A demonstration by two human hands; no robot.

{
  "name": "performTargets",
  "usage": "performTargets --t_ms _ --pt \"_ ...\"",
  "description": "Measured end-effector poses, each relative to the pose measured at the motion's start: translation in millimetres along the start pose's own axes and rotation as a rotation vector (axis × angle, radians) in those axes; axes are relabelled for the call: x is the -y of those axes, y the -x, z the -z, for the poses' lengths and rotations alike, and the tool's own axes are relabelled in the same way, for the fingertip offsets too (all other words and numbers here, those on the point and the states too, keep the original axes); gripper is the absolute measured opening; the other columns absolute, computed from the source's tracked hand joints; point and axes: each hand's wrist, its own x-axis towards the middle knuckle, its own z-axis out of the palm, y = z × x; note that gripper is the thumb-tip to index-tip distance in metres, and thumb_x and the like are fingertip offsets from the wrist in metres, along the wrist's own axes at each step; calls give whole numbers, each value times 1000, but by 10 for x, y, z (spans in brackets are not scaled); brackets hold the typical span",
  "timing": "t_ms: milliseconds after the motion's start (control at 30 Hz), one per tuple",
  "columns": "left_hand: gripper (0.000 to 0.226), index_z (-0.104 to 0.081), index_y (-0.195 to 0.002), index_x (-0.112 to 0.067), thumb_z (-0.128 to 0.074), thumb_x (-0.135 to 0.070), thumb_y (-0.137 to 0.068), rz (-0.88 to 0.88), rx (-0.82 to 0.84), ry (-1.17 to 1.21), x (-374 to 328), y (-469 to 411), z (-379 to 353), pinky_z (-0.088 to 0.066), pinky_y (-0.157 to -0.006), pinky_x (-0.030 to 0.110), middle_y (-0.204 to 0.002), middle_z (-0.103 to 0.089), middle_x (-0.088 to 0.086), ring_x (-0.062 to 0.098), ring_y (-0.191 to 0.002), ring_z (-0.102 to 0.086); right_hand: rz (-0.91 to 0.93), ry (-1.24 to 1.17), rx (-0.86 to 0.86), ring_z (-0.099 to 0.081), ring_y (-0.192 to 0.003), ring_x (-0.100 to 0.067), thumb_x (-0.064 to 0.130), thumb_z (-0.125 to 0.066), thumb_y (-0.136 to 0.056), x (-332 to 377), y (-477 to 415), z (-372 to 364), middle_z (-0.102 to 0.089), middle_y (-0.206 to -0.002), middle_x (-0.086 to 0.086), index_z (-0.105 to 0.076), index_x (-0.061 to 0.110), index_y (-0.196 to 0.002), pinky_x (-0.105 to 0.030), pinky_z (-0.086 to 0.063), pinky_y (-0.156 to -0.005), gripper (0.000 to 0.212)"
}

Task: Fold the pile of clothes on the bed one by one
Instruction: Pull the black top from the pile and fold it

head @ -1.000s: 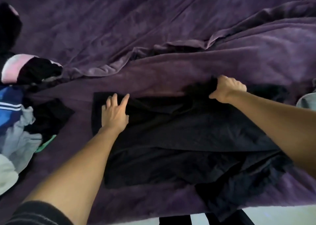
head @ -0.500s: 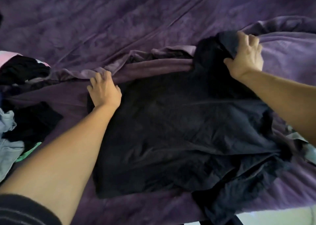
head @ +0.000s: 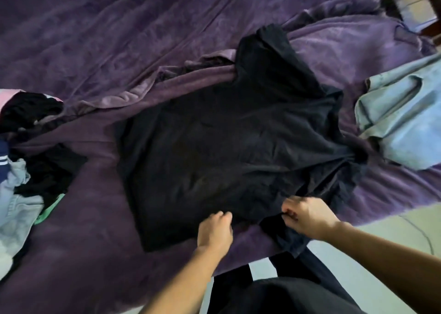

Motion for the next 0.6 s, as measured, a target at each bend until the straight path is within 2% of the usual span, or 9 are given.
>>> performTargets --t_ms 67,133,200,267,367,433,467,533,600 --pt "21 -51 -113 -23 -49 -27 -92 19 47 -67 -31 147 -205 -41 -89 37 -117 -52 1 24 -112 -50 3 155 231 -47 -128 -26 46 -61 -75 -49 205 -238 -51 -133 1 -57 29 -123 -35 -45 -94 52" --pt "36 -44 -125 -25 -53 -29 -90 75 18 -135 -16 198 -338 -38 -92 38 -124 -45 3 26 -116 -44 -59 350 407 -7 -147 -31 58 -61 -71 -161 326 -421 -10 -159 -3 -27 38 -147 -47 -21 -114 86" --pt "53 -34 -135 -27 -57 -32 -87 132 -62 -172 22 170 -418 -37 -92 38 -128 -41 3 26 -118 -42 -113 431 379 6 -147 -35 53 -61 -78 -304 367 -477 7 -161 -5 -17 41 -150 -53 -12 -114 85" --pt "62 -30 -140 -27 -60 -32 -85 187 -168 -212 71 95 -460 -38 -91 38 -127 -42 4 26 -116 -43 -112 444 266 0 -149 -29 45 -52 -89 -482 397 -494 -5 -162 3 -31 41 -146 -46 -16 -114 61" --pt "42 -47 -126 -27 -59 -29 -86 251 -272 -234 96 -62 -493 -38 -87 39 -118 -49 5 27 -111 -46 -42 219 73 -27 -144 -13 34 -46 -95 -700 512 -514 -39 -150 13 -54 32 -134 -31 -27 -110 39" --pt "22 -58 -112 -27 -54 -25 -90 282 -265 -234 66 -163 -515 -38 -87 38 -113 -52 3 25 -109 -47 -20 6 -78 -54 -124 -20 17 -54 -93 -798 643 -474 -63 -129 0 -66 17 -119 -37 -44 -99 29" --pt "19 -60 -109 -26 -51 -23 -92 289 -256 -228 36 -192 -541 -37 -87 37 -113 -53 2 25 -109 -47 -25 -76 -140 -64 -106 -26 10 -56 -91 -835 736 -438 -71 -109 -5 -69 13 -105 -40 -51 -85 19" --pt "20 -60 -109 -23 -48 -20 -93 269 -241 -194 -26 -152 -638 -36 -87 37 -114 -55 1 24 -111 -47 -73 -135 -203 -63 -73 -33 5 -56 -88 -928 932 -395 -63 -73 -3 -54 18 -75 -37 -47 -59 18" --pt "19 -56 -108 -20 -46 -21 -92 236 -211 -165 -72 26 -778 -36 -88 38 -113 -59 1 24 -112 -49 -134 -123 -212 -55 -60 -35 4 -57 -86 -1016 1154 -417 -54 -60 -5 -38 21 -68 -30 -32 -52 32"
